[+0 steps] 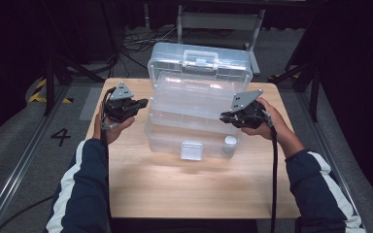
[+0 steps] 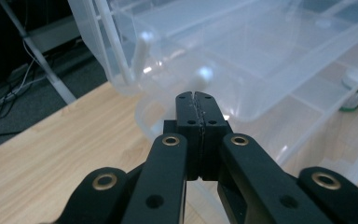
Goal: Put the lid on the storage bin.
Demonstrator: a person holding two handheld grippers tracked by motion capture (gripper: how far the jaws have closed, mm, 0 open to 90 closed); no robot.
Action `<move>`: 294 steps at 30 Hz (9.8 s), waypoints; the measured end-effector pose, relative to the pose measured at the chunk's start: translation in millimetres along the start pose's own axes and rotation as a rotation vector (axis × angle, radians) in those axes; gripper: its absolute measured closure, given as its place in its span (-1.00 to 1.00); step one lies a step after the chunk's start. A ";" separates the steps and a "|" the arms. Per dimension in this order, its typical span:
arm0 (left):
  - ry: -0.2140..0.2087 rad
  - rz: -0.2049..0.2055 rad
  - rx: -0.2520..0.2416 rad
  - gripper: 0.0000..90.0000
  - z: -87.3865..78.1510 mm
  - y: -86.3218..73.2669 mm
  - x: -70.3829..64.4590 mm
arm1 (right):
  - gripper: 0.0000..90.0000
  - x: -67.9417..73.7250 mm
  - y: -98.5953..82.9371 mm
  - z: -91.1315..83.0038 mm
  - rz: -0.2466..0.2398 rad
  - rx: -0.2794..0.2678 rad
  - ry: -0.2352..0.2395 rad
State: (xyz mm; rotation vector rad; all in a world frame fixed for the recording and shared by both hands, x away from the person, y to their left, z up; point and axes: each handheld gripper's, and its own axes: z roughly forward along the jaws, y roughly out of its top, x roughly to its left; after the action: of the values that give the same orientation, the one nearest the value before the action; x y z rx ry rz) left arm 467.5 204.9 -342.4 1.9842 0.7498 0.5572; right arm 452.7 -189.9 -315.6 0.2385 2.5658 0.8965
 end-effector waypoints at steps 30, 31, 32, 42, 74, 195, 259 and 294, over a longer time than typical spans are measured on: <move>0.009 -0.017 -0.097 1.00 12.4 50.4 1.5 | 0.83 6.6 -3.7 0.6 -0.005 -0.003 -0.001; 0.012 -0.017 -0.100 1.00 12.3 49.9 1.6 | 0.82 6.9 -3.8 0.7 -0.005 -0.004 -0.001; 0.018 -0.017 -0.104 1.00 12.0 49.5 1.7 | 0.82 7.2 -4.0 0.8 -0.003 -0.005 -0.002; 0.009 -0.026 -0.113 1.00 8.9 48.6 3.0 | 0.83 9.6 -6.4 1.0 -0.007 -0.004 0.010; -0.008 0.005 -0.082 1.00 3.7 38.3 -1.7 | 0.82 18.5 -19.0 -0.8 0.003 -0.025 0.012; -0.118 0.108 0.065 1.00 -20.6 -33.9 -36.2 | 0.83 41.3 -110.5 -30.6 0.221 -0.096 -0.057; -0.005 0.111 0.267 0.75 -30.2 -105.8 -46.0 | 0.05 55.6 -160.5 -20.9 0.358 -0.009 -0.197; 0.023 -0.004 0.357 -0.35 -34.4 -160.2 -47.8 | -0.33 83.8 -254.2 -33.2 0.620 0.014 -0.232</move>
State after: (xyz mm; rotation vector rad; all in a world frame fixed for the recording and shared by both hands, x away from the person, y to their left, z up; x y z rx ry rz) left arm 366.0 255.9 -469.9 2.3059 0.9176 0.4685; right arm 356.3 -382.0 -478.5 1.1148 2.3009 0.9797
